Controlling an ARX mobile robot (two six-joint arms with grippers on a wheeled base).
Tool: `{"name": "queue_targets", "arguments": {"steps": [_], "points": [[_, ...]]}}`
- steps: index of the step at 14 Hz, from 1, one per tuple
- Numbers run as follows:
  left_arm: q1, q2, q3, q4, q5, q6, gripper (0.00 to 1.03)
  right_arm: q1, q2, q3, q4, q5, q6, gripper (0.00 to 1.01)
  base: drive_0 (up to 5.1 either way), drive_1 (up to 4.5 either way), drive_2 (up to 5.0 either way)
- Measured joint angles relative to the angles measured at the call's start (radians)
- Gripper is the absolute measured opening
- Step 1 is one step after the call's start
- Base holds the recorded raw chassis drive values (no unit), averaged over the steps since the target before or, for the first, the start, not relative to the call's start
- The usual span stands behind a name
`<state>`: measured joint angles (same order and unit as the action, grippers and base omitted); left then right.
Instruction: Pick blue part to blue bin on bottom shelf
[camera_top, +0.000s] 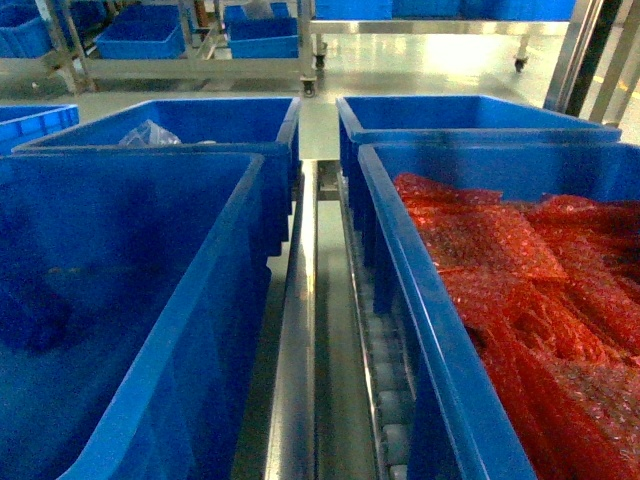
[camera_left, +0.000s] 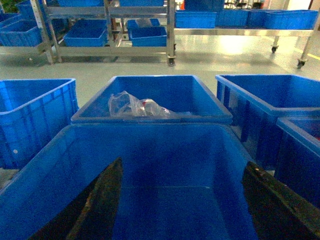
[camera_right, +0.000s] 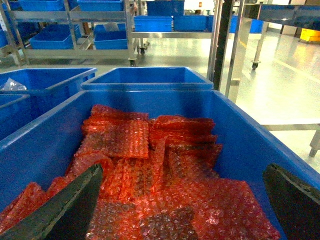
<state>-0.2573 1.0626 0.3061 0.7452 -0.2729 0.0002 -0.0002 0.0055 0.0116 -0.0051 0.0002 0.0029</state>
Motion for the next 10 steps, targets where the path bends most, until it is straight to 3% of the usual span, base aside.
{"name": "queue_targets", "arguments": {"steps": [4, 6, 8, 10], "points": [[0.096, -0.172, -0.14, -0.031, 0.11, 0.0, 0.22, 0.0, 0.0, 0.0, 0.0, 0.0, 0.0, 0.98, 0.0, 0.0, 0.0], [0.132, -0.257, -0.184, -0.07, 0.145, 0.001, 0.02, 0.0, 0.0, 0.0, 0.0, 0.0, 0.0, 0.98, 0.0, 0.0, 0.0], [0.161, -0.341, -0.219, -0.12, 0.173, 0.0, 0.02, 0.0, 0.0, 0.0, 0.0, 0.0, 0.0, 0.98, 0.0, 0.0, 0.0], [0.254, -0.426, -0.248, -0.179, 0.266, 0.0, 0.02, 0.0, 0.0, 0.0, 0.0, 0.0, 0.0, 0.98, 0.0, 0.0, 0.0]]}}
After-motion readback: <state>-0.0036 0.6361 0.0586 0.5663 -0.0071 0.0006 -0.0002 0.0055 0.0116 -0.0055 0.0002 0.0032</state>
